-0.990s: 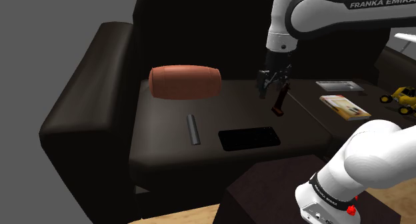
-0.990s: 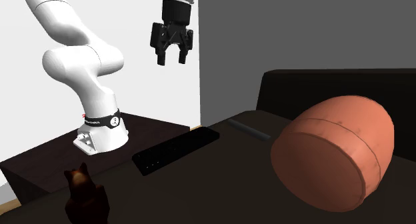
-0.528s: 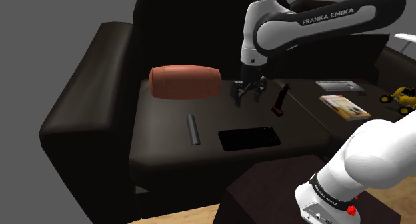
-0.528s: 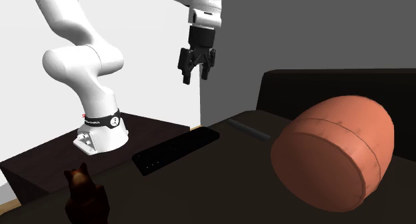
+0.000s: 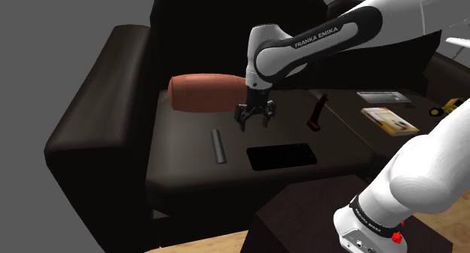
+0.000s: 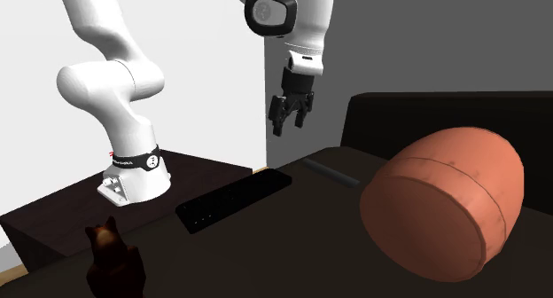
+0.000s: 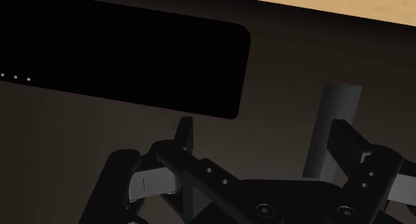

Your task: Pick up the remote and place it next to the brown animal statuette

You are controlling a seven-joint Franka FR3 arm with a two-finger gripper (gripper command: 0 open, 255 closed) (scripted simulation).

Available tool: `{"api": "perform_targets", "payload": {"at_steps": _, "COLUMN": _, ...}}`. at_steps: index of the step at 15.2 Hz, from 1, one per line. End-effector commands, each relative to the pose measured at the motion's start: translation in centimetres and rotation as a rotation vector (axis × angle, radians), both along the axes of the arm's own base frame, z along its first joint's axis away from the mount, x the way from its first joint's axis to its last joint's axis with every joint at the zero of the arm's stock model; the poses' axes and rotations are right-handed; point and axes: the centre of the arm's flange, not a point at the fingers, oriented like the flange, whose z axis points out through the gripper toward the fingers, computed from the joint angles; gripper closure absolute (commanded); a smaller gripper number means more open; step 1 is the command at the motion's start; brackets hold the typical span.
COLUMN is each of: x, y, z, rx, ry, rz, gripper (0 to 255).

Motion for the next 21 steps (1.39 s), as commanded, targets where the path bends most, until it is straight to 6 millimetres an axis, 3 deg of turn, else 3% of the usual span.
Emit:
{"api": "perform_targets", "payload": {"at_steps": 1, "x": 1.8, "y": 1.2, "z": -1.8, "rx": 0.01, "ry": 0.002, "rz": -0.027, "gripper": 0}}
{"api": "perform_targets", "payload": {"at_steps": 11, "x": 10.2, "y": 6.1, "z": -10.2, "rx": 0.056, "ry": 0.014, "rz": -0.154, "gripper": 0}}
{"api": "perform_targets", "payload": {"at_steps": 19, "x": 9.6, "y": 6.7, "z": -14.2, "rx": 0.056, "ry": 0.014, "rz": -0.155, "gripper": 0}}
{"api": "perform_targets", "payload": {"at_steps": 21, "x": 9.6, "y": 6.7, "z": -14.2, "rx": 0.056, "ry": 0.014, "rz": -0.155, "gripper": 0}}
